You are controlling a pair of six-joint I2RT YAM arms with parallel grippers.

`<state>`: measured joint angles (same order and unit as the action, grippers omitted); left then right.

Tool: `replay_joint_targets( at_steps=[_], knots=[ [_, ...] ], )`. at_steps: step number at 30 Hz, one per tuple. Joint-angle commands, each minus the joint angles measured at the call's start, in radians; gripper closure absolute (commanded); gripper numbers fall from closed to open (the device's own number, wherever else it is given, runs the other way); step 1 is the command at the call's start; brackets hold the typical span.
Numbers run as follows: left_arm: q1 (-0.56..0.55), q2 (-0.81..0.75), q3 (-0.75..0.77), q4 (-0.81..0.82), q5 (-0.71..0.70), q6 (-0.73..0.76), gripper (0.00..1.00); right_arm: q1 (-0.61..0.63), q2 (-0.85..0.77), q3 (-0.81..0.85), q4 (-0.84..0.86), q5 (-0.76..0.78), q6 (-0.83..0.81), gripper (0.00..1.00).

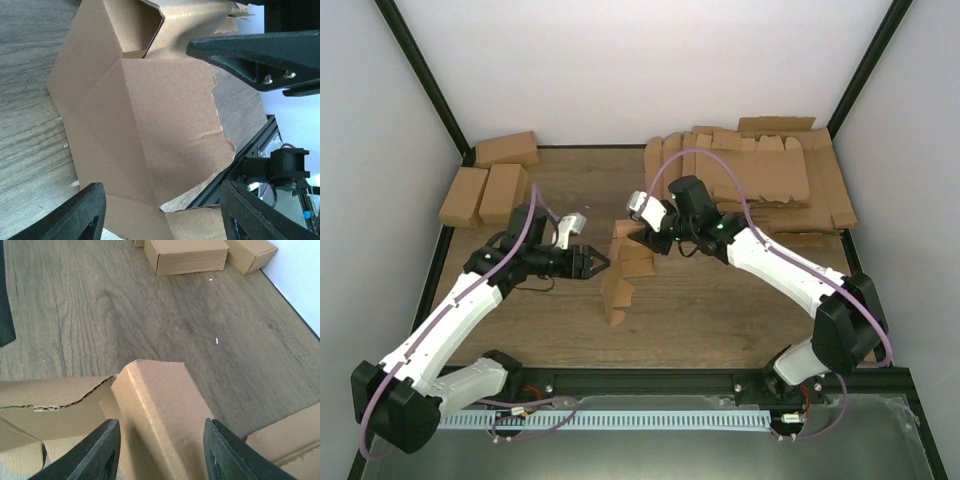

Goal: Fold the paper box

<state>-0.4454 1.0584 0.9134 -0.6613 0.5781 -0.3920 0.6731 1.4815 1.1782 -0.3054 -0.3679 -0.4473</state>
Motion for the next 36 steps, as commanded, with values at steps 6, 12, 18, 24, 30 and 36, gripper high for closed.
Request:
replay_joint_targets(
  at_steps=[6,12,18,24,30,36],
  knots=[
    [-0.004,-0.072,-0.042,0.021,-0.018,-0.024,0.34,0.085,-0.039,-0.078,0.065,0.245,-0.105,0.50],
    [0.003,-0.079,-0.085,0.074,-0.034,-0.078,0.35,0.135,-0.078,-0.165,0.203,0.348,-0.253,0.49],
    [0.035,-0.077,-0.149,0.227,0.030,-0.189,0.38,0.140,-0.108,-0.230,0.371,0.409,-0.378,0.51],
    [0.119,-0.027,-0.134,0.310,0.102,-0.210,0.42,0.140,-0.120,-0.266,0.461,0.420,-0.513,0.51],
    [0.169,0.089,-0.098,0.424,0.200,-0.238,0.50,0.138,-0.105,-0.267,0.452,0.371,-0.563,0.51],
    [0.169,0.206,-0.033,0.467,0.241,-0.233,0.48,0.139,-0.108,-0.299,0.455,0.351,-0.593,0.51]
  ],
)
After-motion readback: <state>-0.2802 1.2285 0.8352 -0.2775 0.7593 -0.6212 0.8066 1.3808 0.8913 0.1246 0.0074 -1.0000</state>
